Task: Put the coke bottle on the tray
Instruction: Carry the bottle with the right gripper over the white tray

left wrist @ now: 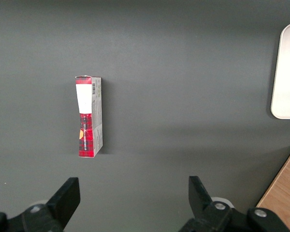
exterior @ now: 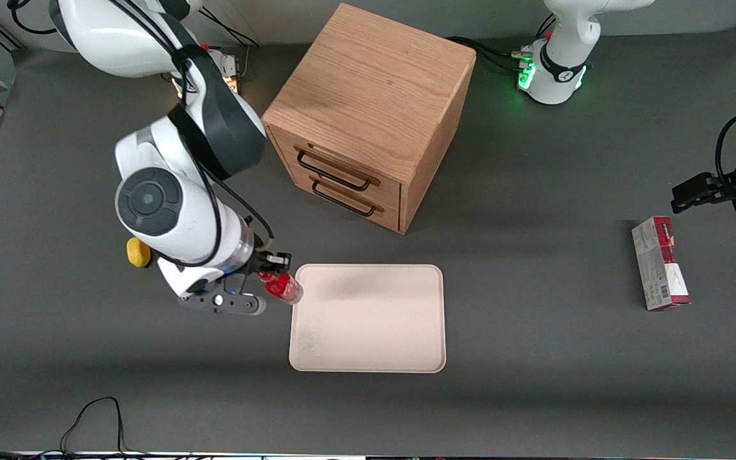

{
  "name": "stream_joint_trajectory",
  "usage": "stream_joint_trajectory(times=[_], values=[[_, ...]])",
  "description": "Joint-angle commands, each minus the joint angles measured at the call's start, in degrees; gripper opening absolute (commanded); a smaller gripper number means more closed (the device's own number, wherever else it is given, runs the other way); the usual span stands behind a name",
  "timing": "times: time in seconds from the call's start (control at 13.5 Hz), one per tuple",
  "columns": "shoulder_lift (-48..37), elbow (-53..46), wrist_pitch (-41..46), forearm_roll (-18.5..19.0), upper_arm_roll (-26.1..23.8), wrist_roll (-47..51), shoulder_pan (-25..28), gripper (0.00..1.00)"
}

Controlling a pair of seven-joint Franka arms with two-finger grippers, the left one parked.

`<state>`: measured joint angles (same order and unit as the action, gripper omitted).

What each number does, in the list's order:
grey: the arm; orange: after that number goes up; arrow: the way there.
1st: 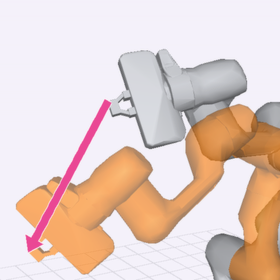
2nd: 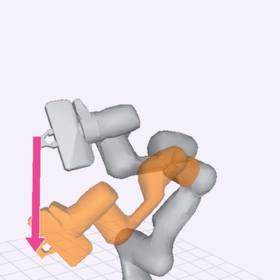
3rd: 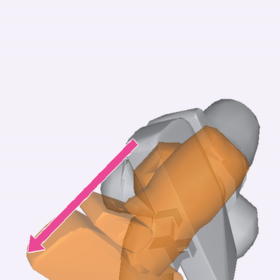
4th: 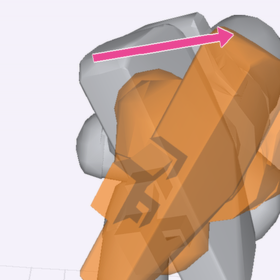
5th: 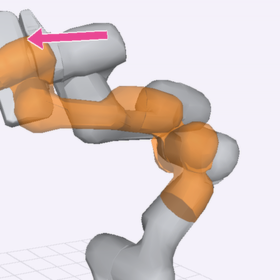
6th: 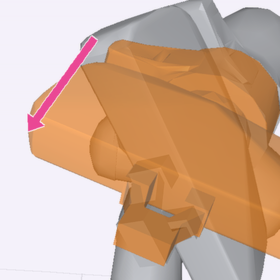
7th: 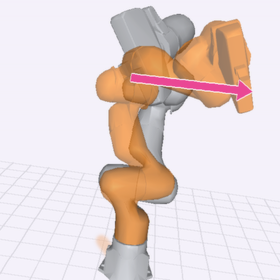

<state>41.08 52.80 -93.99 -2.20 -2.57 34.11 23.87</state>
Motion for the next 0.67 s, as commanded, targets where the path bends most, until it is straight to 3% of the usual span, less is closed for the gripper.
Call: stream_joint_trajectory(times=[0.0, 0.37, 0.59], values=[[6.19, -4.81, -4.69, 1.57, 0.28, 2.36, 1.52, 0.0], [11.91, -4.73, -13.84, 5.27, 0.63, 4.3, 1.89, 0.0], [12.8, -4.73, -15.08, 5.45, 1.16, 4.21, 1.53, 0.0]])
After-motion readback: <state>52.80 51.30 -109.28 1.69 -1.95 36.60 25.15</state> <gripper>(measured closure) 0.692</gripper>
